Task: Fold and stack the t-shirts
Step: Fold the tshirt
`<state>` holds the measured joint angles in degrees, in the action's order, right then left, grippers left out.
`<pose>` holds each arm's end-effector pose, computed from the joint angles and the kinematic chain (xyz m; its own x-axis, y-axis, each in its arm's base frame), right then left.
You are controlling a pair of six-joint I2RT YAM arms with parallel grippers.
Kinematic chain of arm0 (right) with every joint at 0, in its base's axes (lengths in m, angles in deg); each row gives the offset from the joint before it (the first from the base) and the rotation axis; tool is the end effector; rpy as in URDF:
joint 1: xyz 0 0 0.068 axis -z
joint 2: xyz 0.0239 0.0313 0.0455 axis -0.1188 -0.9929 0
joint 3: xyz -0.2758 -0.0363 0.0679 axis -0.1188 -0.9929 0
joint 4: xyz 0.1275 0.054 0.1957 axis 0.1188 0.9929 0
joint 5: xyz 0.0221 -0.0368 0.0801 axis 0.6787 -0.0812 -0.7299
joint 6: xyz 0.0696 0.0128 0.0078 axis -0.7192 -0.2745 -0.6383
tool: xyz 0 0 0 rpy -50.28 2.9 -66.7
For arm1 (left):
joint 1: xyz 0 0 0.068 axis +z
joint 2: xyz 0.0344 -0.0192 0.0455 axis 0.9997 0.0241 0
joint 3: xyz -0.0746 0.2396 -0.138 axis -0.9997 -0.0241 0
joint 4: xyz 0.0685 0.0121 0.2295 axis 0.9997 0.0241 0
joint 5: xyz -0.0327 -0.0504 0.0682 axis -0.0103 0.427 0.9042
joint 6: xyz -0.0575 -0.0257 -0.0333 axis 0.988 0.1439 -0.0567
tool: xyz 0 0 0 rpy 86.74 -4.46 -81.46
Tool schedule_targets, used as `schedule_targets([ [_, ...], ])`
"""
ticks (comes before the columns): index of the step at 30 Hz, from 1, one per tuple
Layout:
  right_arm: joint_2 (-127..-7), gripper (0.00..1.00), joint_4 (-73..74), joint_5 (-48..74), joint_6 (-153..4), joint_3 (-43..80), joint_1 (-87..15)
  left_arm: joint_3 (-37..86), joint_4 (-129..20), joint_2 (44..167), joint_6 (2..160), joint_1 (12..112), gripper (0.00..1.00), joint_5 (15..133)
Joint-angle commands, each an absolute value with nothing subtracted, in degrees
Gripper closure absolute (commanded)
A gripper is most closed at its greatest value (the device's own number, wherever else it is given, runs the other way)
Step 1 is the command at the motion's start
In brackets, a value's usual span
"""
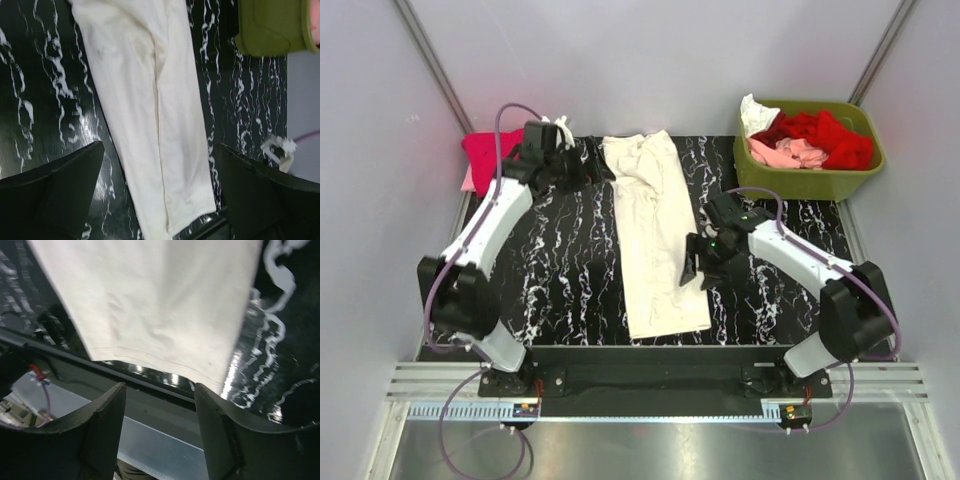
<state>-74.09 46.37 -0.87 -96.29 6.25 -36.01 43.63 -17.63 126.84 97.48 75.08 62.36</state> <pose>0.2334 0.1553 0.2325 -0.9922 -0.0453 -0.1162 -0.0946 0.8806 0.4643 0.3641 -0.1083 0.3434 -0.7778 -0.2680 -0.5686 0.1217 0.8232 -0.5545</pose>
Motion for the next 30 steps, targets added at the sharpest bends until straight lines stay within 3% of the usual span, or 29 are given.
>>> schedule_targets([
  [1,-70.3,0.37,47.1,9.8,-100.7,-1.1,-36.1,21.8,-23.5,118.2,103.3,71.6,0.01,64.4],
  [7,-70.4,0.43,41.1,9.3,-102.9,-10.1,-35.9,0.0,-33.1,105.3,111.6,58.7,0.01,68.9],
  [14,-71.8,0.51,38.3,10.1,-103.1,-11.0,-35.8,-8.9,-33.3,98.2,119.0,48.6,0.02,76.0],
  [20,-71.8,0.51,38.7,8.8,-102.6,-10.2,-35.9,-13.8,-36.0,99.8,125.2,41.9,0.05,78.9],
  [24,-71.2,0.53,41.5,11.6,-101.7,-8.7,-35.9,-14.3,-35.5,101.9,127.6,38.7,0.10,80.6],
  [30,-72.8,0.58,41.2,11.5,-100.7,-9.1,-36.4,-14.5,-40.4,106.9,129.4,34.8,0.33,80.4],
])
